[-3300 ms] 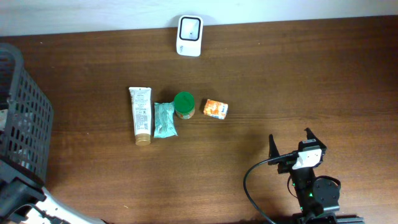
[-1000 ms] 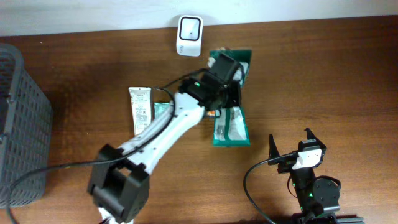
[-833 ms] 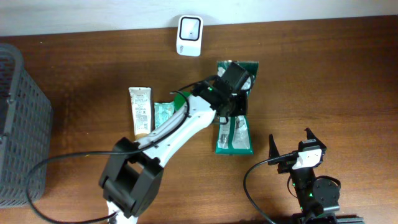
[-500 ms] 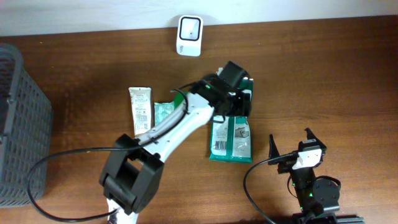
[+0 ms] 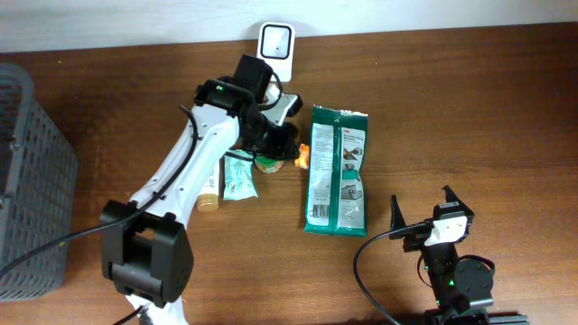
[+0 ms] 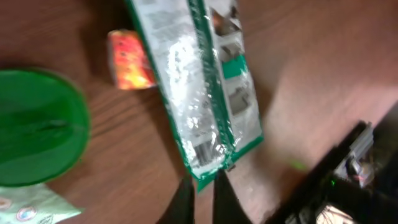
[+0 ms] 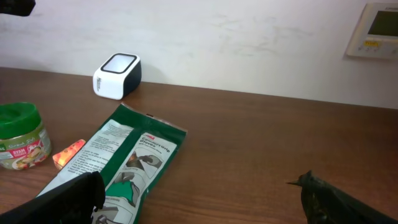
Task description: Scan the item barcode
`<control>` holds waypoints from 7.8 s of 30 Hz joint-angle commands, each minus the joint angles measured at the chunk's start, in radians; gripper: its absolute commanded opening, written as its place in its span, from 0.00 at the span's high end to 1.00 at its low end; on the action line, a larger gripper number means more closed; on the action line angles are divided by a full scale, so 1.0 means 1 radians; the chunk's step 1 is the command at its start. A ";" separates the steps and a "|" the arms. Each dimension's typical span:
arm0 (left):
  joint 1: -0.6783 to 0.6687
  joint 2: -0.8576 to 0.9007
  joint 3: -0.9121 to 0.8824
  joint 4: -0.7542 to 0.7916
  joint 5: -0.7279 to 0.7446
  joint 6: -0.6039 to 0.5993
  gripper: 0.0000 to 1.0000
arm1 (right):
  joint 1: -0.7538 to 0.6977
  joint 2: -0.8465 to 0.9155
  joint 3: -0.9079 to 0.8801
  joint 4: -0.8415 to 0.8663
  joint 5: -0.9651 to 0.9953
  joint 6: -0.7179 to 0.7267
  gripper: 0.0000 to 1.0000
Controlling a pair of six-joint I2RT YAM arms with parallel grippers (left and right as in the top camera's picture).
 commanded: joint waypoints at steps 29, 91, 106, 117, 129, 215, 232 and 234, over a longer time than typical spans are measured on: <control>-0.109 0.237 -0.066 0.192 -0.112 -0.083 1.00 | 0.005 0.658 0.616 -0.313 -0.235 0.256 0.02; -0.122 0.181 -0.298 0.442 -0.140 -0.252 1.00 | -0.077 1.331 1.066 -0.685 -0.367 0.307 0.06; -0.122 0.181 -0.301 0.442 -0.140 -0.252 1.00 | -0.196 1.925 1.059 -0.630 -0.821 0.007 0.20; -0.122 0.181 -0.301 0.442 -0.140 -0.255 1.00 | -0.093 1.969 0.969 -0.363 -0.857 0.235 0.31; -0.122 0.168 -0.291 0.435 -0.140 -0.254 1.00 | -0.061 1.971 0.970 -0.269 -0.876 0.300 0.96; 0.504 -0.147 0.288 -0.166 -0.354 0.057 0.01 | 0.432 2.368 2.093 0.135 0.341 -0.595 0.96; 0.504 -0.147 0.288 -0.166 -0.354 0.057 0.01 | 0.419 2.245 2.093 -0.004 0.229 -0.363 0.96; 0.504 -0.147 0.288 -0.166 -0.354 0.057 0.01 | 0.401 2.186 2.094 -0.094 0.135 -0.260 0.96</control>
